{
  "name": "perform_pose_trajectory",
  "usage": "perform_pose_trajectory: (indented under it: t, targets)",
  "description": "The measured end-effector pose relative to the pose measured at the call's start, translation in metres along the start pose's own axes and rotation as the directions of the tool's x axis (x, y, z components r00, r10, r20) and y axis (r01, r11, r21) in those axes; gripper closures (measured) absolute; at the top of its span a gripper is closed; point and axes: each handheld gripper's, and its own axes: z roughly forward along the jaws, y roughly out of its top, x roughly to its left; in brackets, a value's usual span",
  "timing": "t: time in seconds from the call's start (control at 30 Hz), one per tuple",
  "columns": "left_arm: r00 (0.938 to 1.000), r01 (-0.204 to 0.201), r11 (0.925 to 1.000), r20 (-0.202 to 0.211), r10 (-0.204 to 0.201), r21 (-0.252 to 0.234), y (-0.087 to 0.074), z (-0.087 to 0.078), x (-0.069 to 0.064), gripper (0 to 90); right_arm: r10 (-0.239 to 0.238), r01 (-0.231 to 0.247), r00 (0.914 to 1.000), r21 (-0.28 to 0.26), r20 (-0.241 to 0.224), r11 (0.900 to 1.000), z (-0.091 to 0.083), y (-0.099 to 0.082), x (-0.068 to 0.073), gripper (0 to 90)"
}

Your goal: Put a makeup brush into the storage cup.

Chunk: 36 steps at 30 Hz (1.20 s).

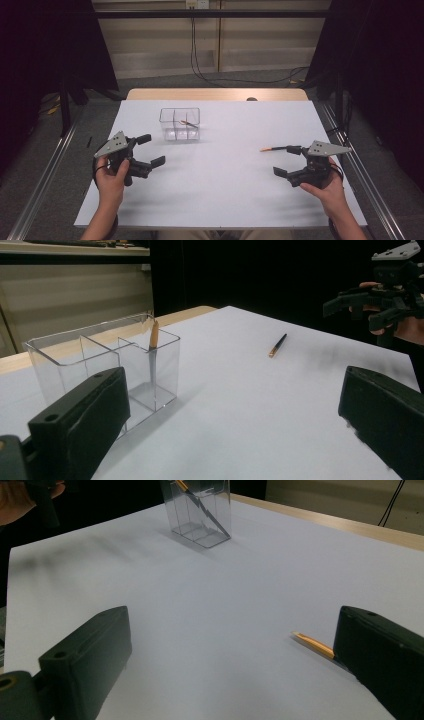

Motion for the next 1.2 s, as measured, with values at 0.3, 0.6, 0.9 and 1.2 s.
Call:
perform_pose_trajectory:
  t: [0.3,0.6,0.9,1.2]
  targets:
    - [0.9999,-0.012,0.9999,-0.007,0.012,-0.008,0.0,-0.006,0.0,0.0,0.007,-0.008,0.9997,0.01,0.023,0.9999,-0.001,0.003,-0.011,1.6]
    - [0.9999,-0.01,0.9998,-0.009,0.01,-0.015,0.0,-0.01,0.0,0.0,-0.009,0.008,0.9985,0.019,0.054,0.9998,0.0,0.009,-0.017,1.5]
    - [0.9997,-0.006,0.9996,-0.023,0.005,-0.026,0.0,-0.016,0.001,0.0,-0.031,0.028,0.9964,0.04,0.079,0.9988,0.002,0.017,-0.023,1.5]
    - [0.9997,-0.007,0.9999,-0.025,0.007,-0.014,-0.002,-0.018,-0.001,0.0,-0.049,0.042,0.994,0.068,0.098,0.9968,0.008,0.024,-0.036,1.5]
